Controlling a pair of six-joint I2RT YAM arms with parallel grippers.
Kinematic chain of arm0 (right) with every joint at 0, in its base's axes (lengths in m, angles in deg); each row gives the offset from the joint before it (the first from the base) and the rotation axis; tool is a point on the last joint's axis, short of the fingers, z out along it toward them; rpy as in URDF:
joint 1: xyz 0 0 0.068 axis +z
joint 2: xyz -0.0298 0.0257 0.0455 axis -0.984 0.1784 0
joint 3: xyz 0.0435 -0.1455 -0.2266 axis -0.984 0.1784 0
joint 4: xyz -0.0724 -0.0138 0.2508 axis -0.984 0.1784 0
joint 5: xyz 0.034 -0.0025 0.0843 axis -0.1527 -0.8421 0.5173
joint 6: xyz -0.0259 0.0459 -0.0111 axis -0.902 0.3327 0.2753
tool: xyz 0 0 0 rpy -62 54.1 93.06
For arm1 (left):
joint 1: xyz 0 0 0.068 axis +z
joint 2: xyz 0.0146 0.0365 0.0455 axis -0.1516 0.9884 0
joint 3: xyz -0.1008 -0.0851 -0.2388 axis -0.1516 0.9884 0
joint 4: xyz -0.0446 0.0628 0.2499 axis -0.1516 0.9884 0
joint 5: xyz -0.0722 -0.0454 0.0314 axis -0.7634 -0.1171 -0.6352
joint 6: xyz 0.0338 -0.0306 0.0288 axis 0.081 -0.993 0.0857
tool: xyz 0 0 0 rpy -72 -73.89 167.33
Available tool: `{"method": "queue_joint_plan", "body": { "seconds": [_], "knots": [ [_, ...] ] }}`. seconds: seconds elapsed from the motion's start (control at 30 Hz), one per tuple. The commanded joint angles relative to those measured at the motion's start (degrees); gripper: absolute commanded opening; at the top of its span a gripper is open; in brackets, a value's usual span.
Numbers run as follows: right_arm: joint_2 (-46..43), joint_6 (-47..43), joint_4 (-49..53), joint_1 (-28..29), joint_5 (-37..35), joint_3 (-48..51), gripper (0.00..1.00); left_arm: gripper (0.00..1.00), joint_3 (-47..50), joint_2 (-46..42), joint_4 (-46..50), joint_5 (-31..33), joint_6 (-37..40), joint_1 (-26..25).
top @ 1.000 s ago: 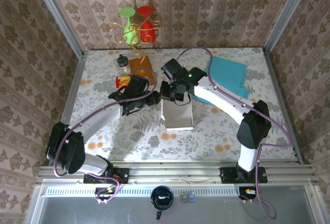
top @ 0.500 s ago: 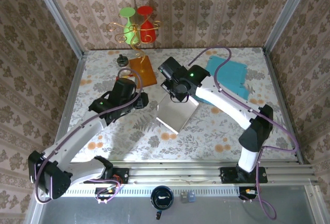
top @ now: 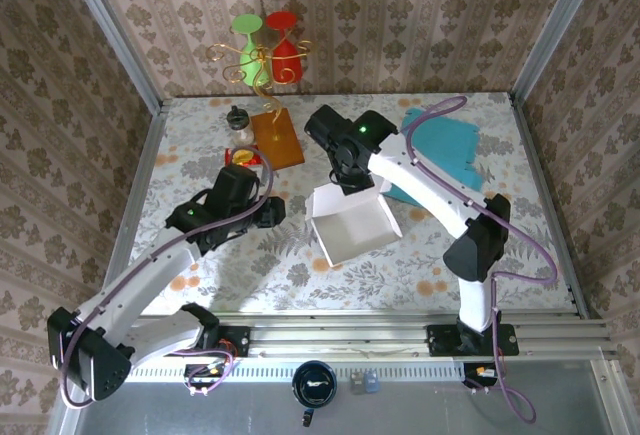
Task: Fold the paper box
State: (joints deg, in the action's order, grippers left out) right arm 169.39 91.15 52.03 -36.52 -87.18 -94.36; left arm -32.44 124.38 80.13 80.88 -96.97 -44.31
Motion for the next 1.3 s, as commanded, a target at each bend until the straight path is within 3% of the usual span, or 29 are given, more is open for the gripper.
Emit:
{"method": "queue_joint_plan", "body": {
  "seconds": [0.0, 0.13, 0.23, 0.37, 0.53, 0.67, 0.83, 0.93, 1.0, 1.13, 1.27],
  "knots": [
    [0.93, 16.14, 1.87, -1.19, -3.31, 0.07, 0.00, 0.45, 1.14, -1.85, 2.50, -2.43, 1.80, -0.34],
    [0.83, 18.02, 0.01, -2.39, -2.16, 3.21, 0.00, 0.45, 1.91, -2.30, 2.80, -3.23, 2.22, -0.49],
    [-1.45, 17.15, -7.10, -2.66, -2.08, 8.87, 0.04, 0.45, 1.89, -1.80, 2.77, -3.43, 2.97, -0.62],
    [-5.22, 10.00, -17.76, -3.22, -2.68, 15.96, 0.22, 0.46, 1.88, -0.24, 1.74, -4.10, 3.94, -0.53],
    [-9.75, -3.33, -22.10, -4.39, -4.67, 19.30, 0.32, 0.48, 1.31, 1.74, -0.62, -5.26, 5.85, -0.53],
    [-18.02, -22.13, -33.65, -6.83, -6.00, 27.81, 0.39, 0.52, 0.56, 3.71, -3.52, -6.31, 7.57, -0.11],
    [-27.09, -49.38, -40.31, -12.95, -0.30, 34.32, 0.48, 0.55, -1.19, 8.67, -7.94, -8.80, 9.23, 0.09],
    [-34.18, -71.68, -48.48, -18.52, 9.40, 40.99, 0.50, 0.59, -3.27, 11.72, -10.18, -11.10, 12.94, 0.09],
    [-37.91, -85.99, -51.83, -23.72, 20.51, 45.63, 0.55, 0.60, -4.69, 13.25, -10.66, -11.96, 17.10, 0.09],
    [-40.00, -103.37, -45.08, -31.42, 25.98, 48.81, 0.56, 0.61, -6.08, 15.87, -12.31, -14.22, 24.65, 0.35],
    [-37.28, -113.43, -40.09, -34.94, 28.85, 50.42, 0.56, 0.62, -8.25, 19.52, -12.40, -15.45, 28.47, 0.36]
  ]
}}
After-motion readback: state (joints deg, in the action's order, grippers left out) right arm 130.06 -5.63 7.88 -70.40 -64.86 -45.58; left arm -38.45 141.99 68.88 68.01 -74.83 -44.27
